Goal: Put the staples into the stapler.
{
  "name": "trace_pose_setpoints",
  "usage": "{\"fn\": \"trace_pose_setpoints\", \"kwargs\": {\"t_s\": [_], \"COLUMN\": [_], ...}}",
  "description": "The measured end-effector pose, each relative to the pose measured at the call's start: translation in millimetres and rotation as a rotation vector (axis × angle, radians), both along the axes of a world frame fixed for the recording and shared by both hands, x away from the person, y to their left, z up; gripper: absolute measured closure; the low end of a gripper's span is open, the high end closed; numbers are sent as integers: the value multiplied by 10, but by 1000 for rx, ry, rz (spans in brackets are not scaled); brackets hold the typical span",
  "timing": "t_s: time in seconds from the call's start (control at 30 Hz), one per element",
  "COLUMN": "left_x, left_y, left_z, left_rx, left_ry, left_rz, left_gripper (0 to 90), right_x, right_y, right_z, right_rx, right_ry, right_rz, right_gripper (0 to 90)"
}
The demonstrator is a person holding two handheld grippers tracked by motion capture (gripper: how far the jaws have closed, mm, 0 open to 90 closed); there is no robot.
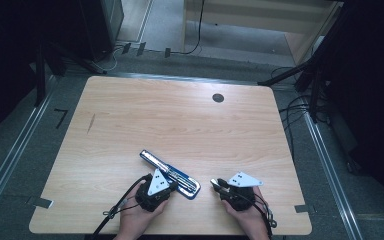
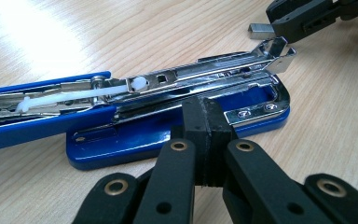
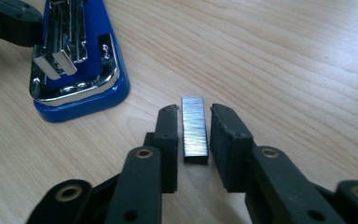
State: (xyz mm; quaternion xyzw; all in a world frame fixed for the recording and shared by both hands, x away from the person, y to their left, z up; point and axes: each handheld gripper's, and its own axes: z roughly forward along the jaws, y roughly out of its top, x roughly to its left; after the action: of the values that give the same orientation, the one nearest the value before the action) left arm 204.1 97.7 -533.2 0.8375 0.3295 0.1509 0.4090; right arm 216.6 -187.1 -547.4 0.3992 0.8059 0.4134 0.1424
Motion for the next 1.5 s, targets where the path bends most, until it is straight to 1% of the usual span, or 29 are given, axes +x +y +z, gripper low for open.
{"fn": "trace_pose_setpoints", "kwargs": {"t_s": [0.03,0.07,0.1,0.13,0.23,0.33,0.5,0.67,0.73,0.9,1.0,1.23,1.37,1.5], "left_x": [0,-1,0,0,0,-2,-1,1,1,0,-1,-2,-1,-2], "left_y": [0,-1,0,2,3,3,4,5,5,5,4,2,2,2], "left_z": [0,0,0,0,0,0,0,1,1,1,0,0,0,0], "left_rx": [0,0,0,0,-2,-1,-2,-2,-2,-2,-2,0,0,0], "left_ry": [0,-1,-1,0,2,1,2,4,4,4,2,0,0,0], "left_rz": [0,0,-1,-1,-2,-1,-1,-2,-2,-2,-2,0,0,0], "left_gripper": [900,900,900,900,900,900,900,900,900,900,900,900,900,900], "right_x": [0,1,5,10,10,-4,-13,-30,-34,-34,-39,-55,-63,-72], "right_y": [0,3,-1,-6,-7,14,15,7,12,26,51,111,128,165], "right_z": [0,3,5,7,6,16,27,96,114,143,196,280,330,384], "right_rx": [0,-14,-17,-13,-13,-39,-53,-31,-20,-13,2,16,29,42], "right_ry": [0,-6,-5,1,-1,-12,-16,-24,-18,-17,-27,-34,-38,-49], "right_rz": [0,-2,-5,-4,-4,-1,2,5,8,19,29,50,48,58], "right_gripper": [742,776,789,790,792,797,797,798,798,797,798,798,798,798]}}
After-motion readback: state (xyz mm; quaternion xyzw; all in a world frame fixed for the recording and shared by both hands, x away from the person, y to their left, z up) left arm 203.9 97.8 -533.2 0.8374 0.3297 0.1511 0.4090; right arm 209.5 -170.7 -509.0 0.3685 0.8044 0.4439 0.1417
